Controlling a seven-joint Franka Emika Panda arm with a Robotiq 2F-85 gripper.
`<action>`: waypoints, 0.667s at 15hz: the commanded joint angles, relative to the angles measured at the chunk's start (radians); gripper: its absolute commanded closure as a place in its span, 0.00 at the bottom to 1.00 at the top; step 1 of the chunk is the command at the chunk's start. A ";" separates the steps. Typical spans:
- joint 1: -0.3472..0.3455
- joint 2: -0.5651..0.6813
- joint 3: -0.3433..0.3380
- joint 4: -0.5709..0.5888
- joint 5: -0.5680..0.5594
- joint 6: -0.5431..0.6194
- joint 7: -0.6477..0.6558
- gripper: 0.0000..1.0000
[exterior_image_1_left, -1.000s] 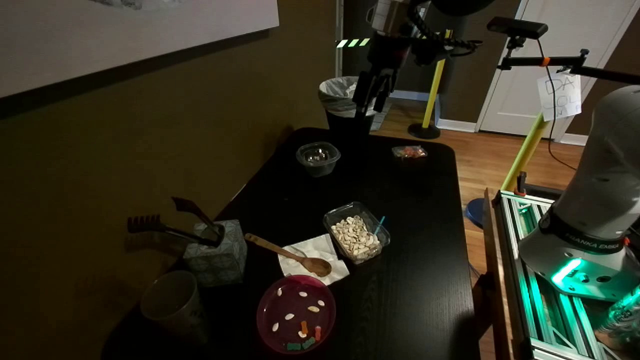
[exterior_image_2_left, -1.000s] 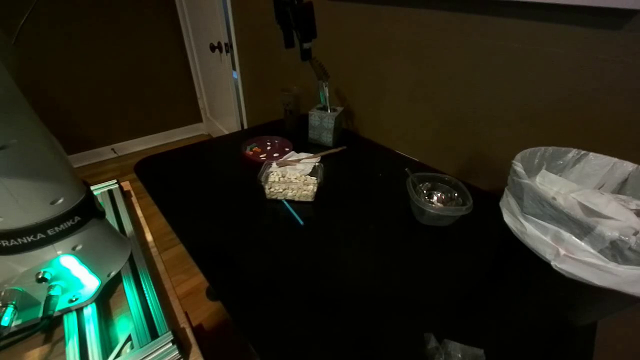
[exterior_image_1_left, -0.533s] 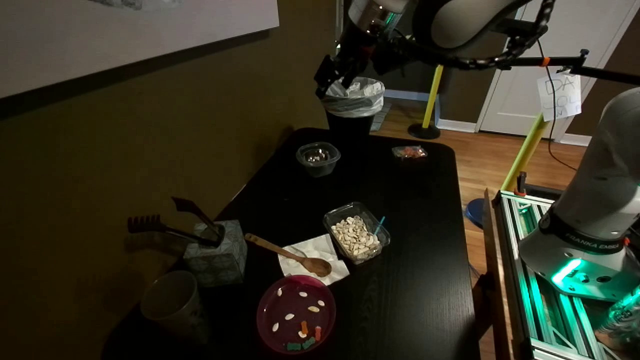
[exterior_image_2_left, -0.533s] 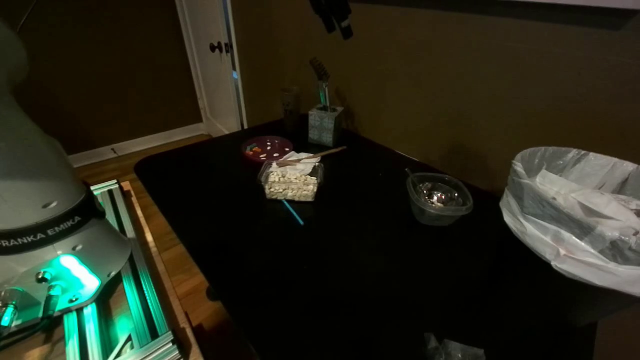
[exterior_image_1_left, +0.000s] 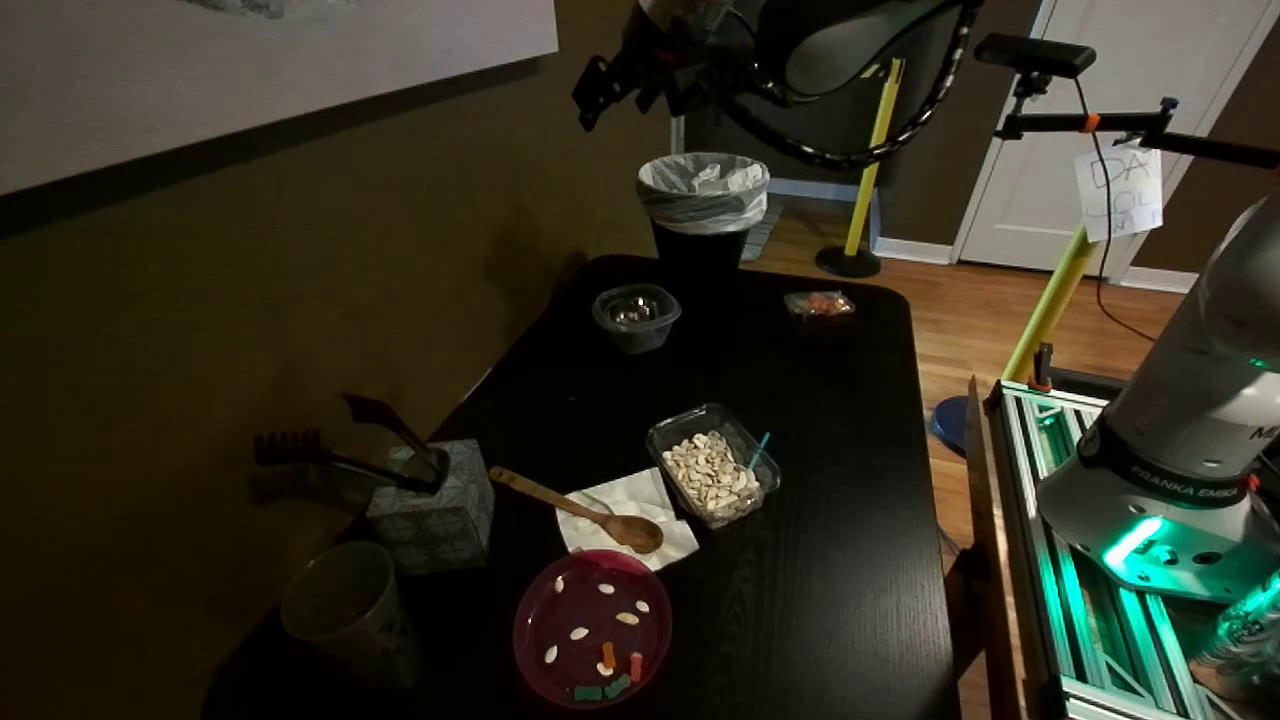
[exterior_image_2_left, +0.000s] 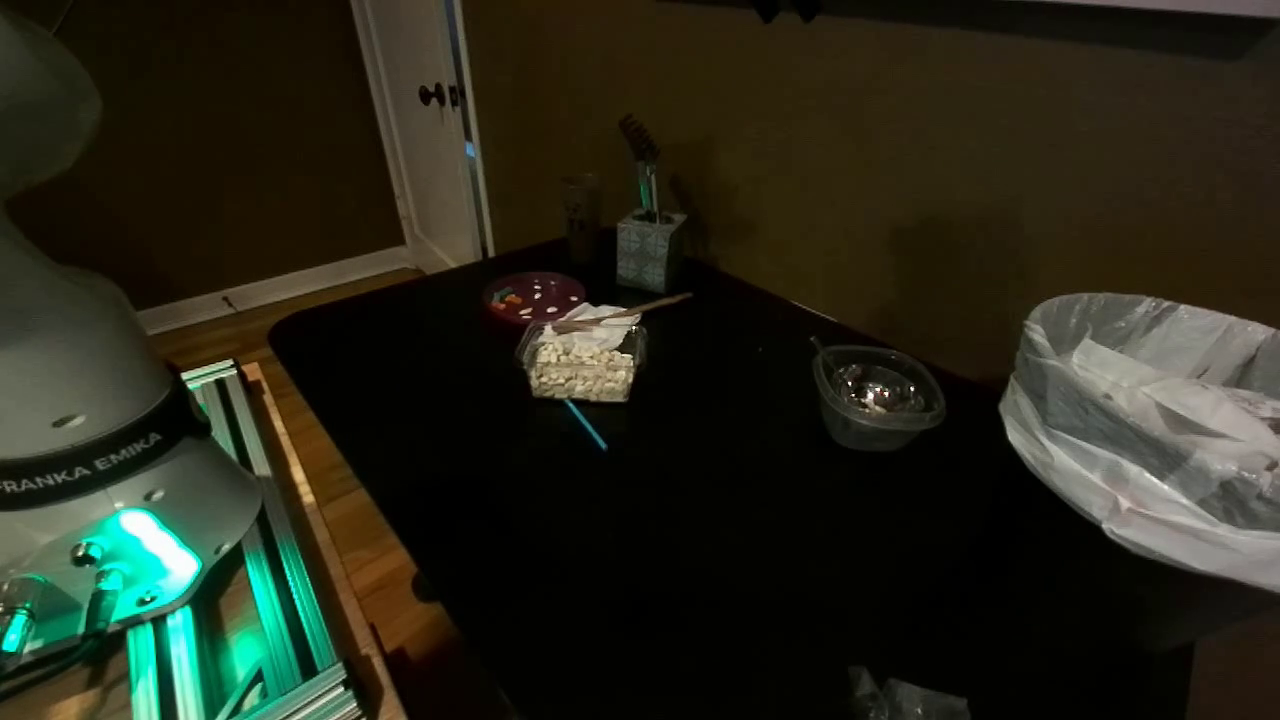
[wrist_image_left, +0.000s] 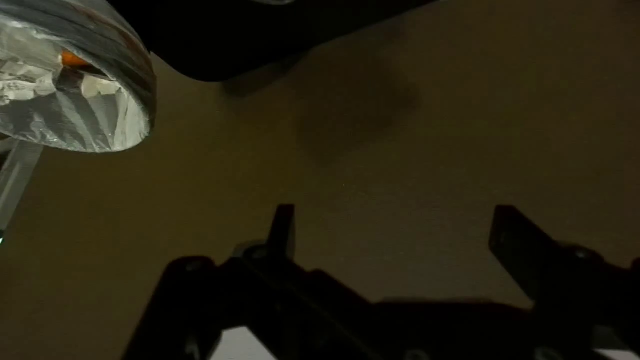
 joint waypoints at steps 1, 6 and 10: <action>0.001 0.018 0.001 0.012 0.000 0.000 -0.001 0.00; -0.057 0.089 0.017 0.098 -0.367 0.219 0.182 0.00; -0.064 0.159 0.021 0.267 -0.679 0.260 0.301 0.00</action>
